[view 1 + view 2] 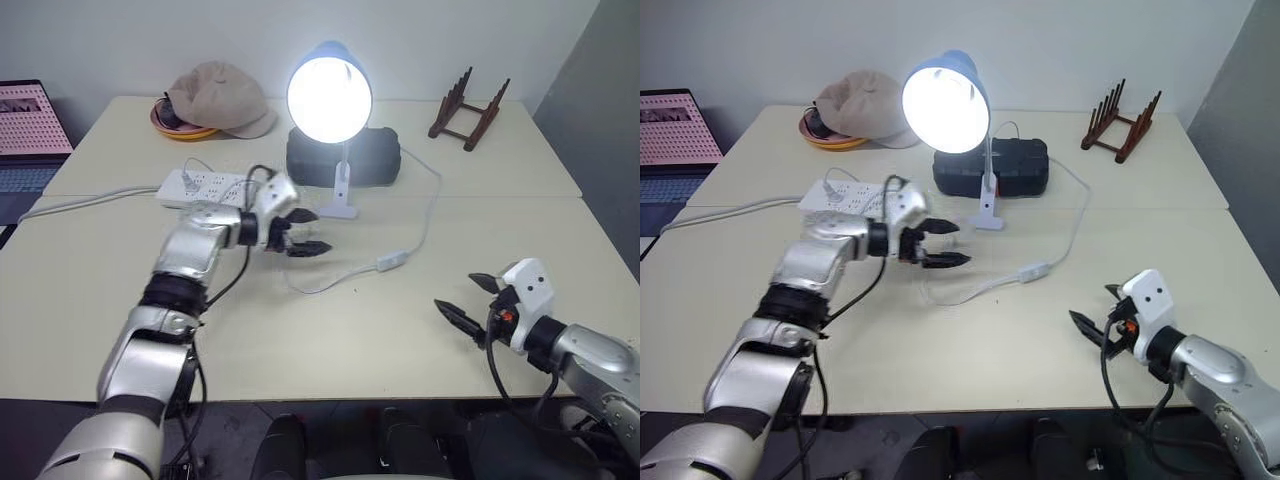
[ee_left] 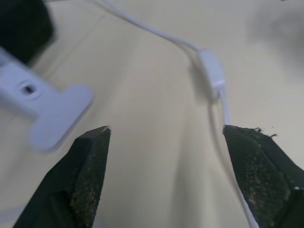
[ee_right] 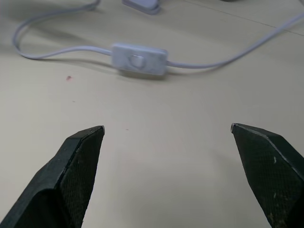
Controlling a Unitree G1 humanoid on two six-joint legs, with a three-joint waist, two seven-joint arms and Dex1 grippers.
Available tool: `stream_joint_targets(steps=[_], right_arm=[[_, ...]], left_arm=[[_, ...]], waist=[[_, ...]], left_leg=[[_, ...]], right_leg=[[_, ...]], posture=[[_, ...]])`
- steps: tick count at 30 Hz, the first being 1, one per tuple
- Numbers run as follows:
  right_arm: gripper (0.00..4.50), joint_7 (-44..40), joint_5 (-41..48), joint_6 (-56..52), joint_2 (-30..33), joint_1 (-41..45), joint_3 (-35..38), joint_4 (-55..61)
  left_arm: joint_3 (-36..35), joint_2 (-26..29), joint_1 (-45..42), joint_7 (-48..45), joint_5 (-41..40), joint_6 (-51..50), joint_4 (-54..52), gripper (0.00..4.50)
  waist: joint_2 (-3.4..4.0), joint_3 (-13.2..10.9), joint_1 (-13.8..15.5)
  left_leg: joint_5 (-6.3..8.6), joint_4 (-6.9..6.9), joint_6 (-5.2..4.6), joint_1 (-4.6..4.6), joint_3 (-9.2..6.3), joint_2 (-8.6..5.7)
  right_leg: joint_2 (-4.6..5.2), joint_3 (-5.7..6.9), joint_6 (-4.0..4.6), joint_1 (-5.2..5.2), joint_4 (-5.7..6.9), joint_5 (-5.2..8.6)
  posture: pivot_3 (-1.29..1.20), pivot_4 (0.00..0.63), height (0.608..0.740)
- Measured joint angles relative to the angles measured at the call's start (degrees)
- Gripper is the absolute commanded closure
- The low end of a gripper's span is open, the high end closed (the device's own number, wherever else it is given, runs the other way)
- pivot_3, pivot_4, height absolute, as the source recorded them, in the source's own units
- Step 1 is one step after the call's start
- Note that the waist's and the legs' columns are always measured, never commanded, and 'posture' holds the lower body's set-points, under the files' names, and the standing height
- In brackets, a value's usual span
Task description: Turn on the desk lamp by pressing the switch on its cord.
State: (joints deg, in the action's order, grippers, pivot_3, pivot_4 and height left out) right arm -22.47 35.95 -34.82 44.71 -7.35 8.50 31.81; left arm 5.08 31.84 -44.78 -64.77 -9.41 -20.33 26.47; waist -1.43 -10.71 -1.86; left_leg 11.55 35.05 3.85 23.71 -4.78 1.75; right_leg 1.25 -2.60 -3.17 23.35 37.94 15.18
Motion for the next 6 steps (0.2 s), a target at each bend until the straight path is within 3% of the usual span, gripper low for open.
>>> stream_joint_targets(steps=[6], right_arm=[[0.00, -4.2, -5.1, 5.4, -1.1, -1.0, 1.8, -8.3]], left_arm=[[-9.4, 5.2, 16.1, 9.0, -1.3, -3.1, -9.6, 0.03]], waist=[[0.02, 0.0, 0.0]], left_leg=[[0.00, 0.00, 0.00, -0.19, 0.04, 0.01]], right_leg=[[0.02, -0.04, 0.01, -0.12, 0.06, 0.00]], posture=[[0.00, 0.150, 0.740]])
